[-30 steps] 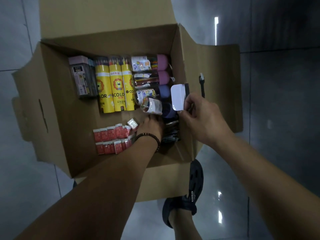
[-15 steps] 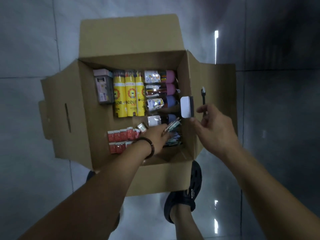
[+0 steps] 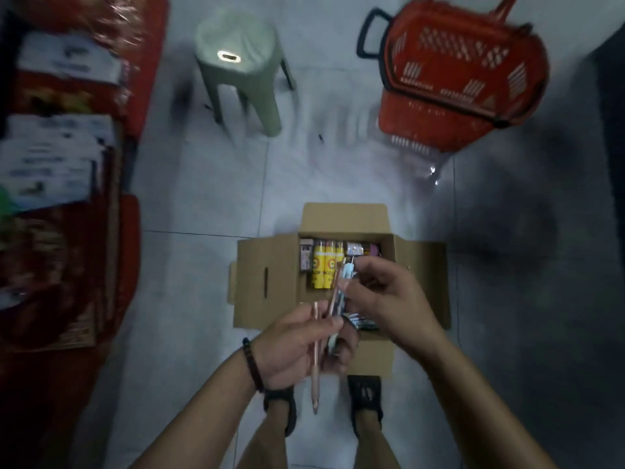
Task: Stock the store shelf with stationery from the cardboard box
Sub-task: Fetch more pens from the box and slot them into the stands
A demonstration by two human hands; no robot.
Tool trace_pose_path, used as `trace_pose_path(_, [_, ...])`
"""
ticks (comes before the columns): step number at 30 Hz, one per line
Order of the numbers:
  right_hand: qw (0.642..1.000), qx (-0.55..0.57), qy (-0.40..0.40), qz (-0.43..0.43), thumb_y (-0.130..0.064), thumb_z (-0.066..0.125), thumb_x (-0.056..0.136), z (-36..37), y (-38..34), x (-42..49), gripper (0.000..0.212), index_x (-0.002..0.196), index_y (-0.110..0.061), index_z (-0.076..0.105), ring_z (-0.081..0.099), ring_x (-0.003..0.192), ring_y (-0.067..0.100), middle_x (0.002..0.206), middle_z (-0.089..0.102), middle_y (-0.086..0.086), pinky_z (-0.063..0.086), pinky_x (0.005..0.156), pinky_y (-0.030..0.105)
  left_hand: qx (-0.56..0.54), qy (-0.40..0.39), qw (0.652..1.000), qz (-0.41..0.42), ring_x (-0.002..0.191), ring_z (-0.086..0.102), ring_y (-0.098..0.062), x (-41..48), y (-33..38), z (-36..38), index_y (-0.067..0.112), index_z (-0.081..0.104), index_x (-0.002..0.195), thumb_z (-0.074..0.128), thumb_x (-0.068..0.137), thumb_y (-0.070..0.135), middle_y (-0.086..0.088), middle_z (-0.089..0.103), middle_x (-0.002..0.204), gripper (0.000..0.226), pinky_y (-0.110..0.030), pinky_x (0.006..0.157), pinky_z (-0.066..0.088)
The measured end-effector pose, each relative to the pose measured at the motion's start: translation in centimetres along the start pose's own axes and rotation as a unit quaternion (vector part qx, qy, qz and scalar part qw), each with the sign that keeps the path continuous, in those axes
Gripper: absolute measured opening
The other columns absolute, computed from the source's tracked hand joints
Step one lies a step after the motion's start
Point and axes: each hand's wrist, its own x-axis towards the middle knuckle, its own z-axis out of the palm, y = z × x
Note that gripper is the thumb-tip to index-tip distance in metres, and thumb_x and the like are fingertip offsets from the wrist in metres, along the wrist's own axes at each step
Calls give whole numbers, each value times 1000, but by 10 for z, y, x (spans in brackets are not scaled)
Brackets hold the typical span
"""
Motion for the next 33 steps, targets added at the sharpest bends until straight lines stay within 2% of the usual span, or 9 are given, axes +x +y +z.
trace_pose_path(3, [998,15,-44,-36,-3,78,93,29,-87,-42,10,99,2,72,63,74,22,90,66,33,57,71,36,-9,-21,999,32,96,74,-36,-87,38,41,1,48,141,52,107,21,-26,71,116,40,-54,91,60])
trace_pose_path(7, [990,-7,-124,-65,4,71,95,71,-187,-93,7,101,8,74,64,56,8,69,68,6,52,54,16,-23,32,992,122,104,74,-40,-191,60,88,1,52,145,46,110,26,-30,66,127,44,-55,93,59])
trace_pose_path(13, [964,-52,-231,-117,4,63,100,176,-279,-175,37,131,-16,68,75,69,18,96,79,13,59,59,28,-89,123,951,270,106,71,-38,-346,43,130,5,52,148,42,112,33,-23,66,132,47,-56,99,54])
trace_pose_path(18, [911,-116,-317,-236,-3,71,97,275,-329,-246,40,129,-27,70,77,82,24,89,80,9,60,79,34,-156,219,885,381,114,71,-39,-473,14,143,16,67,139,43,109,36,-23,64,140,43,-53,95,60])
trace_pose_path(21, [891,-104,-358,-258,-6,69,100,339,-348,-296,33,126,-26,71,79,83,23,90,81,5,63,71,29,-190,225,846,445,118,69,-38,-545,-19,134,30,61,144,42,110,43,-16,64,142,41,-57,88,61])
trace_pose_path(24, [865,-119,-388,-294,-13,71,100,408,-351,-346,35,132,-28,66,78,86,19,89,81,1,62,81,32,-187,309,812,458,99,73,-35,-606,-59,118,33,64,137,41,110,48,-14,71,117,38,-43,71,60])
trace_pose_path(27, [837,-129,-425,-319,-16,72,100,483,-345,-401,40,135,-28,60,76,84,17,90,82,-2,59,79,30,-156,482,736,449,48,42,-16,-662,-101,94,22,67,101,41,112,43,-4,49,64,35,-21,45,27])
trace_pose_path(30, [825,-105,-448,-328,-12,71,100,554,-341,-461,32,128,-24,63,74,73,17,89,82,2,58,63,29,-162,548,693,440,47,22,-11,-731,-143,74,25,51,81,45,110,40,5,33,61,34,-21,45,16])
trace_pose_path(33, [808,-98,-460,-355,-12,71,100,619,-339,-515,28,124,-24,65,77,80,18,89,82,1,59,66,26,-231,490,688,484,49,25,-11,-805,-182,55,23,49,91,43,107,19,4,36,63,17,-20,43,21])
